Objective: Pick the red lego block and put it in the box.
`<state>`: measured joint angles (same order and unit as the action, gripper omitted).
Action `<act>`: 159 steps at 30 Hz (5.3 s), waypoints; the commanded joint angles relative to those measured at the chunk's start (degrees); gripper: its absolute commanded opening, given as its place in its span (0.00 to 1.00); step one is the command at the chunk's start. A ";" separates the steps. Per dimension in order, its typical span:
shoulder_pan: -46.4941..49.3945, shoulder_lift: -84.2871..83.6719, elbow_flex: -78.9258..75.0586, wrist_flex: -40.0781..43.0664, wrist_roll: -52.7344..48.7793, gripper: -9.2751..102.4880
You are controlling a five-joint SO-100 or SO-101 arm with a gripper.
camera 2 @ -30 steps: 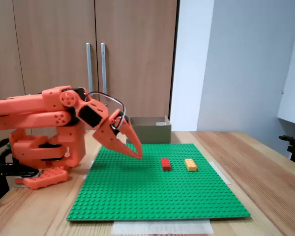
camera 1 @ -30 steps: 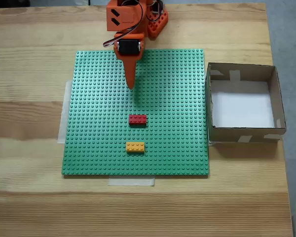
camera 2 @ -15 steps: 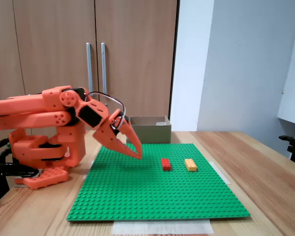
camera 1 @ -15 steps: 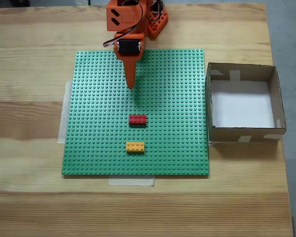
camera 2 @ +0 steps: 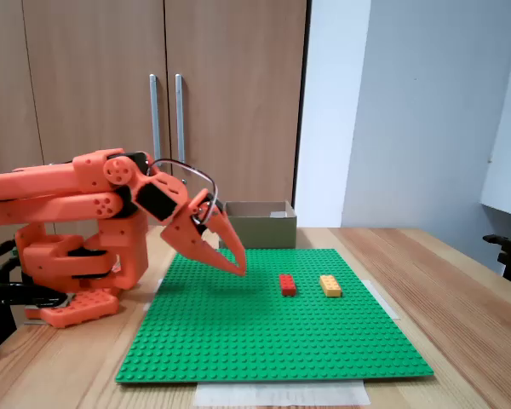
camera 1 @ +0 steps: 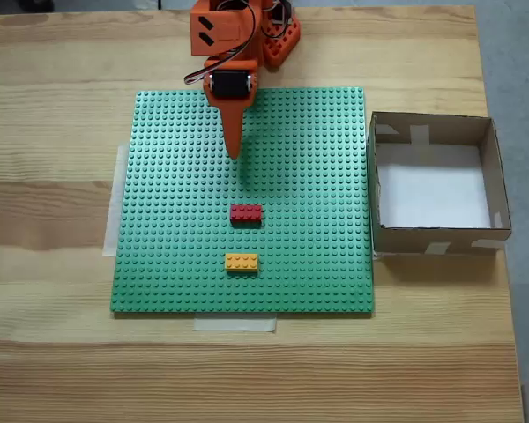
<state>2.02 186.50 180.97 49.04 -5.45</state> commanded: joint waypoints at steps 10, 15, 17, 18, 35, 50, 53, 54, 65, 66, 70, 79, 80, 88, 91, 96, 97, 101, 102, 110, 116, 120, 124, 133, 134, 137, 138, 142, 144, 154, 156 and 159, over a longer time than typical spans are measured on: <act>-0.70 -0.62 0.09 -1.14 -0.79 0.08; -0.88 -4.31 -1.58 -1.85 -2.55 0.08; -0.70 -6.42 -2.99 -2.02 -2.55 0.08; -0.70 -7.12 -3.87 -1.85 -2.55 0.08; -0.79 -31.82 -20.57 -6.15 -2.81 0.08; -1.05 -50.10 -38.23 -0.79 -1.32 0.08; -1.41 -51.68 -39.99 -0.35 -1.58 0.08; -1.41 -52.29 -40.61 -0.18 -1.76 0.08; -1.93 -63.90 -52.21 4.31 -2.20 0.08; -1.93 -65.21 -53.35 4.83 -2.11 0.08; -1.93 -68.73 -56.51 5.62 -1.85 0.08; -2.81 -75.50 -61.00 6.77 -1.14 0.08; -2.81 -76.46 -61.61 6.77 -1.05 0.08; -2.81 -82.27 -66.01 6.68 0.09 0.08; -3.08 -83.76 -67.41 6.77 0.26 0.08; -3.78 -86.48 -70.22 9.49 0.18 0.08; -4.13 -87.19 -71.02 10.72 0.18 0.09; -5.27 -89.56 -72.69 13.36 1.67 0.15; -5.27 -90.09 -73.04 13.45 1.85 0.16; -5.19 -92.37 -74.44 13.62 3.60 0.20; -5.19 -94.31 -75.15 14.77 4.83 0.27; -5.27 -95.71 -75.59 15.21 5.98 0.28; -5.27 -98.26 -77.17 16.96 6.59 0.32; -5.63 -100.81 -78.84 17.14 8.00 0.33; -5.63 -101.07 -78.84 16.96 8.09 0.33; -5.71 -101.87 -79.10 16.70 8.17 0.33; -5.71 -102.13 -79.19 16.61 8.00 0.33; -5.54 -102.83 -79.19 16.00 7.65 0.32; -5.45 -102.92 -79.19 15.47 7.65 0.32; -4.92 -102.92 -79.01 14.59 6.77 0.30; -4.75 -102.92 -78.66 14.06 6.42 0.29; -4.66 -103.18 -78.31 13.45 6.06 0.28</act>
<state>-2.99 83.14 103.80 63.11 0.97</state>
